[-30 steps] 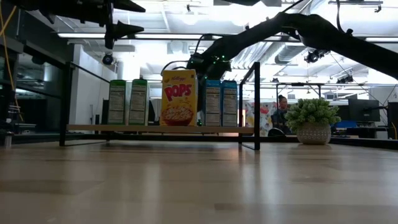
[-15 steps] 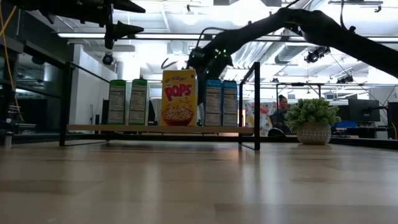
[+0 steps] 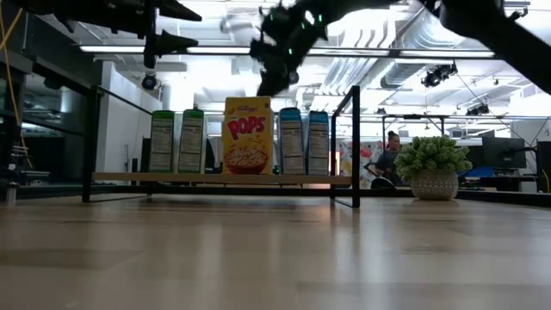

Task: Stack cereal on shelf
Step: Adjust the top yellow cereal box on the shelf

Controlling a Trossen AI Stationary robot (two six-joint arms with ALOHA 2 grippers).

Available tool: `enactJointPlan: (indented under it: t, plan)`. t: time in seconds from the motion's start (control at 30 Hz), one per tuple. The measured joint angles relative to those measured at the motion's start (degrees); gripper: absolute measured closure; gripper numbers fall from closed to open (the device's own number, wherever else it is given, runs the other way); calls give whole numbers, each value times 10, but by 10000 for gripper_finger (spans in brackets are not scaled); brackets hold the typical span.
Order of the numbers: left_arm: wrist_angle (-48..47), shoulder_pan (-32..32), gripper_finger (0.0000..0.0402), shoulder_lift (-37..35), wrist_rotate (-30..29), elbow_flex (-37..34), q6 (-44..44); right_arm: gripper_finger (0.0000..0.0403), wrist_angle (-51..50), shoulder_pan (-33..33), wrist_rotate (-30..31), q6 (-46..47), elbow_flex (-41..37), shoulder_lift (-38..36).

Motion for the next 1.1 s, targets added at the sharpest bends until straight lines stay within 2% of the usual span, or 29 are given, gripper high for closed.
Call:
enactJointPlan:
  t: [0.23, 0.33, 0.5, 0.6, 0.77, 0.87, 0.93, 1.1]
  plan:
    - [0, 0, 165, 0, -22, 0, 11, 403, 20, 102, 251, -88, 0, -18]
    - [-1, 0, 165, 0, -32, 0, 12, 403, 15, 130, 313, -83, 0, -18]
    - [0, 0, 165, 0, -42, 0, 45, 403, -19, 157, 372, -29, 0, -19]
    - [0, 0, 165, 0, -47, 0, 67, 403, -33, 163, 376, 8, 0, -22]
    - [0, 0, 165, 0, -48, 0, 75, 403, -36, 167, 411, 16, -24, -39]
    - [0, 0, 165, 0, -48, 0, 76, 403, -24, 171, 424, 22, -83, -68]
    - [0, 0, 165, 0, -48, 0, 82, 403, 18, 173, 429, 27, -143, -107]
    - [0, 0, 165, 0, -62, 0, 91, 403, 234, 181, 402, 16, -316, -226]
